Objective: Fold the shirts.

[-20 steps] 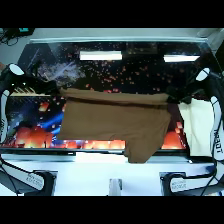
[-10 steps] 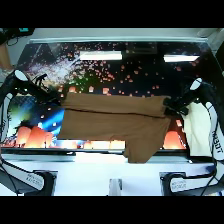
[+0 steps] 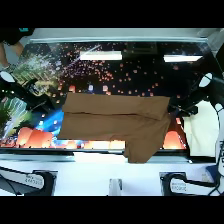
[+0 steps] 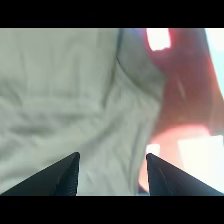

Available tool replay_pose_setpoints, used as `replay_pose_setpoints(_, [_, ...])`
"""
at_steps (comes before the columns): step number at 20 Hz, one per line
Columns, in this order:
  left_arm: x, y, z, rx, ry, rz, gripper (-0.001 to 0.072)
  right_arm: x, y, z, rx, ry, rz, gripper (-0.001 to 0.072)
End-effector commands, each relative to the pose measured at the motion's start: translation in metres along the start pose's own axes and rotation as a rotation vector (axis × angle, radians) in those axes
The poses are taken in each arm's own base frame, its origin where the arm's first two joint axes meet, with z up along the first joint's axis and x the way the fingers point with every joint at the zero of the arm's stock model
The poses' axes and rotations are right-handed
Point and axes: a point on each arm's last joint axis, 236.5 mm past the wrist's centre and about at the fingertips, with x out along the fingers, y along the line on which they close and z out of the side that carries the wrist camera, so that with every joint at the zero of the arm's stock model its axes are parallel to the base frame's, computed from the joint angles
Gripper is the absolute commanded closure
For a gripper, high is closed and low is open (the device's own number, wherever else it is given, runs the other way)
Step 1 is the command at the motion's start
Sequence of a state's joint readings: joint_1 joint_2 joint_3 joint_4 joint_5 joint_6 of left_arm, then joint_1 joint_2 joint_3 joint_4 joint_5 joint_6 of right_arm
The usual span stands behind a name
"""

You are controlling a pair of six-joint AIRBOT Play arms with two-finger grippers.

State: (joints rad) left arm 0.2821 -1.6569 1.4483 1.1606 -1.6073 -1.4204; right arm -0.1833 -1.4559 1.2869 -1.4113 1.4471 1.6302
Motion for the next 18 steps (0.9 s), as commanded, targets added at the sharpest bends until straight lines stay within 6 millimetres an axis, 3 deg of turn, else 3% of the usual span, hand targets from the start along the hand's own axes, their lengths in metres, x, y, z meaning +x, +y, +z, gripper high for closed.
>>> replay_pose_setpoints(1, [0.019, 0.015, -0.057, -0.084, 0.042, -0.018, 0.0175, 0.004, -0.011, -0.034, -0.007, 0.028, -0.032, 0.0288])
replay_pose_setpoints(4, [0.067, 0.017, -0.105, -0.120, 0.054, -0.049, 0.0175, 0.025, -0.013, -0.072, 0.006, 0.084, -0.022, 0.0289])
replay_pose_setpoints(6, [0.088, 0.021, -0.120, -0.152, 0.062, -0.056, 0.0175, 0.025, -0.014, -0.084, 0.005, 0.095, -0.019, 0.0289])
replay_pose_setpoints(8, [0.098, 0.024, -0.123, -0.155, 0.056, -0.059, 0.0175, 0.018, -0.012, -0.085, 0.000, 0.071, -0.017, 0.0292])
replay_pose_setpoints(13, [0.103, 0.010, -0.108, -0.139, 0.005, -0.090, 0.0182, 0.011, -0.011, -0.085, -0.007, 0.048, -0.016, 0.0300])
replay_pose_setpoints(15, [0.106, 0.008, -0.104, -0.128, -0.009, -0.079, 0.0281, 0.011, -0.012, -0.085, -0.007, 0.050, -0.016, 0.0300])
replay_pose_setpoints(17, [0.107, 0.010, -0.097, -0.153, -0.037, -0.068, 0.0576, 0.011, -0.012, -0.089, -0.007, 0.064, -0.017, 0.0300])
replay_pose_setpoints(18, [0.107, 0.010, -0.096, -0.153, -0.041, -0.067, 0.0655, 0.011, -0.013, -0.091, -0.007, 0.072, -0.020, 0.0300])
